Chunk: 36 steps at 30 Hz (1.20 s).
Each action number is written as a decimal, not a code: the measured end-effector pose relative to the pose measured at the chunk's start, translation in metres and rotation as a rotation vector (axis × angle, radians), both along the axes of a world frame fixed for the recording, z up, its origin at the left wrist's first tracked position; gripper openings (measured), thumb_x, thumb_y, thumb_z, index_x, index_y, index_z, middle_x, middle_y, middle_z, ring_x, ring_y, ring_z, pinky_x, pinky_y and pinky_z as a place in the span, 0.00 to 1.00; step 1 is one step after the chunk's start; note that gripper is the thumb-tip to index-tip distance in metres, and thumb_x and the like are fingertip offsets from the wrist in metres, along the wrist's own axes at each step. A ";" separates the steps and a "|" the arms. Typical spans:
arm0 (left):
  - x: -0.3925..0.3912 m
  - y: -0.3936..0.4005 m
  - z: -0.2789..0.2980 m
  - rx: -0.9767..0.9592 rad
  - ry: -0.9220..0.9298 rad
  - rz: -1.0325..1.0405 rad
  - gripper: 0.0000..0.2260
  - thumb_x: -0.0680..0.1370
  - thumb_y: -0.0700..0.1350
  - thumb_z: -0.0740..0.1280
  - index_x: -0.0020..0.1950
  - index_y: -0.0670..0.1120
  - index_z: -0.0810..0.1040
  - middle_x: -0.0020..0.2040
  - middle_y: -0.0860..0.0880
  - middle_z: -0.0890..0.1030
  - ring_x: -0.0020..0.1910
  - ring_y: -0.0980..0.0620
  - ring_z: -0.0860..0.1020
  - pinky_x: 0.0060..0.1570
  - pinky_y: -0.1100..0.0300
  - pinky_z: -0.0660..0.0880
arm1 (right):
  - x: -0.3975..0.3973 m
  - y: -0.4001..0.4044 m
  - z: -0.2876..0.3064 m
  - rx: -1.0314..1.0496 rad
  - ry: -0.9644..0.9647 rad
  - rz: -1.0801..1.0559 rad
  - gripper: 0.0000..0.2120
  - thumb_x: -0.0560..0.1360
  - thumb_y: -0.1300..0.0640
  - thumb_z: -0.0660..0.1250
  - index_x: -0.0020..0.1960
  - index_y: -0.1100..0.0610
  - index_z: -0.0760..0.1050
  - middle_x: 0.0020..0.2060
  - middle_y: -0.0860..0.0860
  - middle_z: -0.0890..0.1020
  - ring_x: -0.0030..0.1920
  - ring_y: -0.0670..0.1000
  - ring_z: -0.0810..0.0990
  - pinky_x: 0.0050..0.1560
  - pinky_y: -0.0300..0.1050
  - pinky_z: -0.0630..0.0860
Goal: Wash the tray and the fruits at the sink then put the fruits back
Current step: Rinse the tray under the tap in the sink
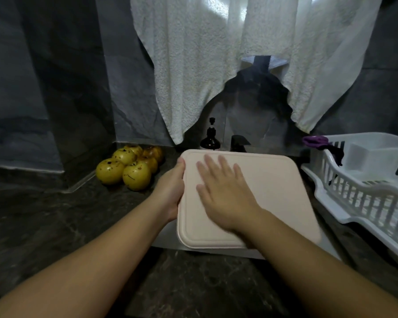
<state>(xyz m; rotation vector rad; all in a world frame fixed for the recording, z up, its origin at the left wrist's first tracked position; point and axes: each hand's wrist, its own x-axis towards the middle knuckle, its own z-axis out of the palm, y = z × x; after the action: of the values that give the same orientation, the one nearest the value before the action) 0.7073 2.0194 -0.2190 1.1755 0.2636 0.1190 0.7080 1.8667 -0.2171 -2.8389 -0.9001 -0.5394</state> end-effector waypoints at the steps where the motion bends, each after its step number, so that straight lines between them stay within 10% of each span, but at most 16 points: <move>1: 0.000 -0.005 -0.001 0.021 0.000 -0.023 0.20 0.84 0.63 0.61 0.58 0.50 0.83 0.50 0.44 0.88 0.48 0.44 0.88 0.45 0.50 0.83 | 0.007 0.004 0.010 0.057 0.003 -0.086 0.30 0.84 0.41 0.42 0.84 0.50 0.45 0.83 0.48 0.45 0.82 0.55 0.40 0.79 0.60 0.38; 23: -0.005 -0.007 0.009 0.027 -0.077 -0.093 0.20 0.85 0.57 0.64 0.67 0.44 0.80 0.59 0.40 0.86 0.58 0.42 0.85 0.60 0.47 0.80 | -0.013 0.028 -0.001 0.148 0.006 -0.064 0.31 0.83 0.43 0.40 0.84 0.51 0.44 0.83 0.49 0.45 0.82 0.55 0.41 0.79 0.60 0.39; 30: -0.008 0.012 0.003 -0.070 0.071 -0.027 0.19 0.86 0.55 0.61 0.67 0.42 0.79 0.50 0.40 0.88 0.41 0.43 0.87 0.35 0.51 0.84 | 0.016 -0.033 0.004 0.083 0.176 -0.330 0.31 0.84 0.39 0.41 0.84 0.48 0.42 0.83 0.49 0.41 0.82 0.58 0.39 0.79 0.62 0.38; 36: 0.002 0.022 0.009 -0.096 0.070 -0.024 0.23 0.86 0.58 0.60 0.68 0.42 0.79 0.55 0.40 0.87 0.47 0.41 0.87 0.41 0.49 0.83 | -0.004 -0.042 -0.011 -0.048 0.049 -0.014 0.31 0.82 0.36 0.38 0.83 0.43 0.43 0.83 0.45 0.42 0.82 0.53 0.39 0.78 0.59 0.36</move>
<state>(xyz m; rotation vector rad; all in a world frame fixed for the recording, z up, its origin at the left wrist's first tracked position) 0.7093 2.0410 -0.2098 1.0885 0.3132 0.0439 0.7043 1.8242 -0.2286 -2.8897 -0.8965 -0.4538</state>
